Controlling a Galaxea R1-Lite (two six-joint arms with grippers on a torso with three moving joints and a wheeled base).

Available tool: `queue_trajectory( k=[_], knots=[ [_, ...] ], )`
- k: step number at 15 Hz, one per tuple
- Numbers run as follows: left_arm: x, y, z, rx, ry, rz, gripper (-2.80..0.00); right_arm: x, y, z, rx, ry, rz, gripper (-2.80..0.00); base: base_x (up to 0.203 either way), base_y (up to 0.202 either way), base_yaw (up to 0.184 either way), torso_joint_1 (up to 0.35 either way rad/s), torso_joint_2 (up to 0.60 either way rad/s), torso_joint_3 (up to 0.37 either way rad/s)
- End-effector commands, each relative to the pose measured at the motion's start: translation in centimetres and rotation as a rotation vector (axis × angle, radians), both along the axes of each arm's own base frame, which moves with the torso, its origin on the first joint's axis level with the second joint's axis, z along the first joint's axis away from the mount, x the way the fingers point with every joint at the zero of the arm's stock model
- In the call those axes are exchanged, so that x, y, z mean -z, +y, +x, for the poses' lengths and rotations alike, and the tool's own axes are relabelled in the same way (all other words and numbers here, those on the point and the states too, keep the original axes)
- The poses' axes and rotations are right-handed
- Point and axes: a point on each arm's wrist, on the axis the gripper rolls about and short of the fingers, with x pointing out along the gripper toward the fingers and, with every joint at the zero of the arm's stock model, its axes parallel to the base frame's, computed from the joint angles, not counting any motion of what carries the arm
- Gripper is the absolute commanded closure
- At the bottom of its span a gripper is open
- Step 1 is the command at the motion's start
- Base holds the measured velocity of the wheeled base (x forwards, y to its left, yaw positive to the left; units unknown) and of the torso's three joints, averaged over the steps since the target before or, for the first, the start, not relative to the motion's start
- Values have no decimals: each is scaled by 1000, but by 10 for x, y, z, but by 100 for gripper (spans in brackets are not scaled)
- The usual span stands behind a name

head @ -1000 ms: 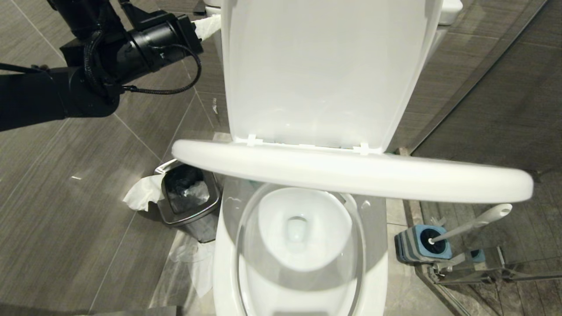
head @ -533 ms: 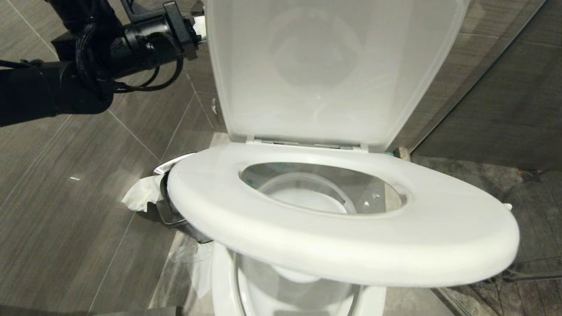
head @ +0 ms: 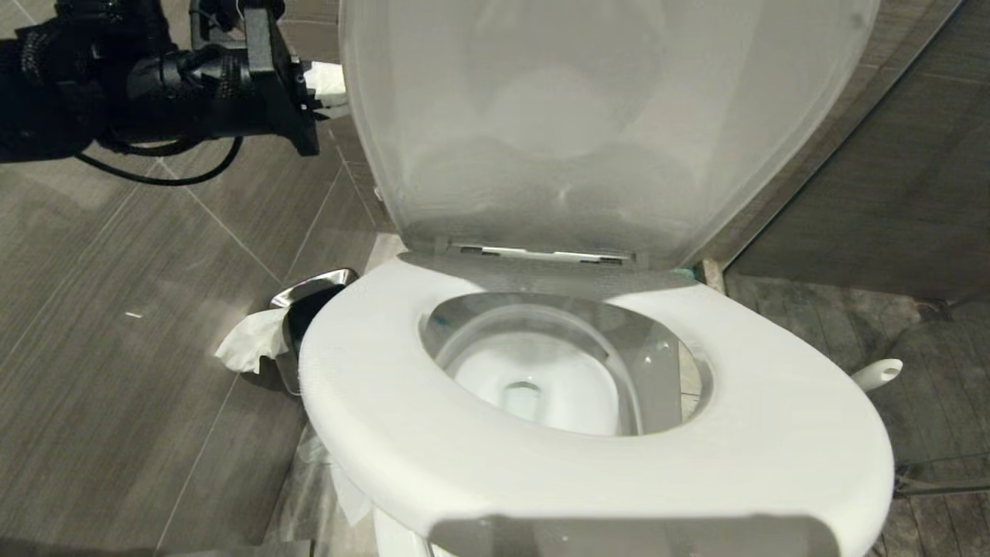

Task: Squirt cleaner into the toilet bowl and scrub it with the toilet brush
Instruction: Close the toilet lid

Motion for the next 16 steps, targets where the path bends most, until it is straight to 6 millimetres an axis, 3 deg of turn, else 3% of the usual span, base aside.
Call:
queue_trajectory(
  k=[1, 6, 9, 13, 16],
  knots=[
    [15, 7, -25, 13, 103, 105, 0, 0, 0, 0, 1, 2, 0, 0, 0, 0, 0, 0, 0, 0],
    [24, 23, -43, -44, 234, 168, 0, 0, 0, 0, 1, 2, 0, 0, 0, 0, 0, 0, 0, 0],
    [13, 31, -55, -67, 193, 161, 0, 0, 0, 0, 1, 2, 0, 0, 0, 0, 0, 0, 0, 0],
    [-13, 39, -101, -194, 121, 201, 0, 0, 0, 0, 1, 1, 0, 0, 0, 0, 0, 0, 0, 0],
    [-19, 42, -127, -226, 131, 216, 0, 0, 0, 0, 1, 2, 0, 0, 0, 0, 0, 0, 0, 0]
  ],
)
